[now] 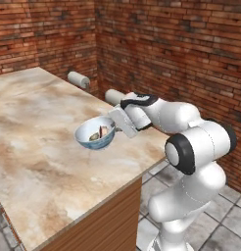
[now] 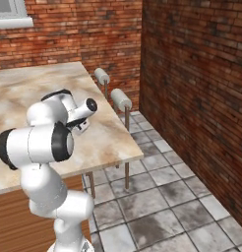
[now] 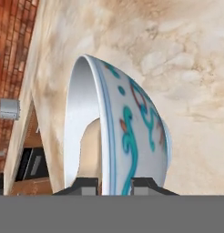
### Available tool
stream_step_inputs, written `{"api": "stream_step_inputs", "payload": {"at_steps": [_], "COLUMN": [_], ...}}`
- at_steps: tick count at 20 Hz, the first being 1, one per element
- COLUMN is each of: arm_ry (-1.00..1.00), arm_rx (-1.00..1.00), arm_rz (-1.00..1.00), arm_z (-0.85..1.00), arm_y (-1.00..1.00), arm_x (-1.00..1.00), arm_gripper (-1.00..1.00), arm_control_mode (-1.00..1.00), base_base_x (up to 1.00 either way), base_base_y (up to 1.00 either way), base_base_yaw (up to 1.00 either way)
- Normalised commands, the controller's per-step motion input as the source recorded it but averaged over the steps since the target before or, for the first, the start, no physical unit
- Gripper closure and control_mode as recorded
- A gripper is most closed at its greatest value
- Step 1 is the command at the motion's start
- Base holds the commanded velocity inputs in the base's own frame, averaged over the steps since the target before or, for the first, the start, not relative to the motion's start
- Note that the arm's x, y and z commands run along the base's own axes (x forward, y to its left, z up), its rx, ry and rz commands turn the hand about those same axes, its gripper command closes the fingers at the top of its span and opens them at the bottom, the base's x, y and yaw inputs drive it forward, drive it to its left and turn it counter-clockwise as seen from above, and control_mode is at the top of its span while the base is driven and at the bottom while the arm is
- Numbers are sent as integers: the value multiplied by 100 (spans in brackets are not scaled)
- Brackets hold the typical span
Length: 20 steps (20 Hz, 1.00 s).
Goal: The microwave is finished heating the steak and mushroom. Take the bowl containing the food and place it on the dining counter.
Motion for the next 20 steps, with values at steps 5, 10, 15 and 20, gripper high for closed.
{"api": "stream_step_inputs", "payload": {"at_steps": [5,10,15,20], "arm_ry": [0,0,-5,0], "arm_rx": [0,0,0,0], "arm_rz": [-8,-7,-7,-1], "arm_z": [-43,-49,-52,-6], "arm_y": [43,37,11,1], "arm_x": [63,53,38,10], "arm_gripper": [100,100,100,-100], "arm_control_mode": [-100,-100,-100,-100], "base_base_x": [0,0,0,0], "base_base_y": [0,0,0,0], "base_base_yaw": [0,0,0,0]}}
